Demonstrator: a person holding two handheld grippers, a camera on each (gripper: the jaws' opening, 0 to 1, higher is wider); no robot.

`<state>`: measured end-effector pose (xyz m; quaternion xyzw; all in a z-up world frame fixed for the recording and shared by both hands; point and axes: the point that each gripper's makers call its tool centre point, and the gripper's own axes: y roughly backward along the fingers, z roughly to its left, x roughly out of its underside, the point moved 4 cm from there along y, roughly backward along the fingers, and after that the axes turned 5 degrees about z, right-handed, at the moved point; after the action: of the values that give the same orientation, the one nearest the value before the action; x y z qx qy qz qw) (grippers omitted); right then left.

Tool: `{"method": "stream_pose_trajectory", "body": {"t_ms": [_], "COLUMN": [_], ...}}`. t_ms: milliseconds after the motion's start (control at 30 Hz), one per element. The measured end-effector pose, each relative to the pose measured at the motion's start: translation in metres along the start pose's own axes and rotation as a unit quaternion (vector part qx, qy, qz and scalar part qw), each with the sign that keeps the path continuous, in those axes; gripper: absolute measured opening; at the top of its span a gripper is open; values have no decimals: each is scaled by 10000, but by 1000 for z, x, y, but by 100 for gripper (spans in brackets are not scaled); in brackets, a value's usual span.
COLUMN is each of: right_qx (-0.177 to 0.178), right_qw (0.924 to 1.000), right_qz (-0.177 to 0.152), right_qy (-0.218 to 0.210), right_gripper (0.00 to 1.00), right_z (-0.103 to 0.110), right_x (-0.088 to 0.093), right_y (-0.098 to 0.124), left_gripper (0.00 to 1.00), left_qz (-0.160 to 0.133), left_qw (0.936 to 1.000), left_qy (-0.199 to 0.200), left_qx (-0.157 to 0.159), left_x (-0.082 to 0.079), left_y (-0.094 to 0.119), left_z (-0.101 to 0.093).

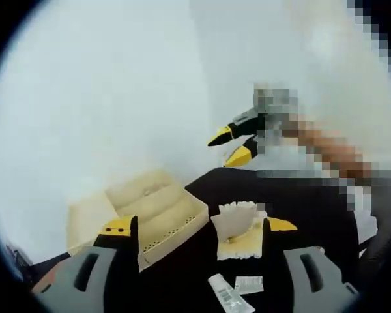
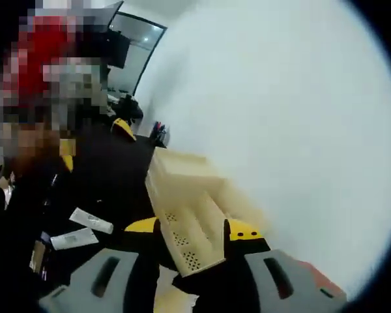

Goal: Open the drawer, pick up the cosmetic bottles from the table one by one, place them into the drawer, release the gripper, close the drawer, and move the gripper away

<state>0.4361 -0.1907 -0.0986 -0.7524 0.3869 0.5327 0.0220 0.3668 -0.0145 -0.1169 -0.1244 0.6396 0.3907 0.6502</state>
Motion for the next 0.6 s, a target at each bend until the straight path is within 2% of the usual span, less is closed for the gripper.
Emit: {"method": "stream_pose_trajectory", "body": {"t_ms": [100,233,400,600], "right_qx": [-23,28,128,200], "right_qw": [10000,9999,9996,9996], "right_qz": [-91,-47,188,192], "right_qy": [33,101,182,113], "right_gripper": [35,35,34,33], "right_z": [18,36,51,68], "right_x": [11,34,67,96], "right_y": [12,27,33,34], "left_gripper": [72,71,71,71], "left_qz": [-79,-90,-33,-25], "left_qw": [10000,9999,9999,9999], "left_qy": [-24,-89,-126,-111], "left_qx": [40,0,-21,54], "left_x": [-4,-5,-2,0], "left_y": [1,2,-2,-5], "left_z": [-3,-4,-3,-6]}}
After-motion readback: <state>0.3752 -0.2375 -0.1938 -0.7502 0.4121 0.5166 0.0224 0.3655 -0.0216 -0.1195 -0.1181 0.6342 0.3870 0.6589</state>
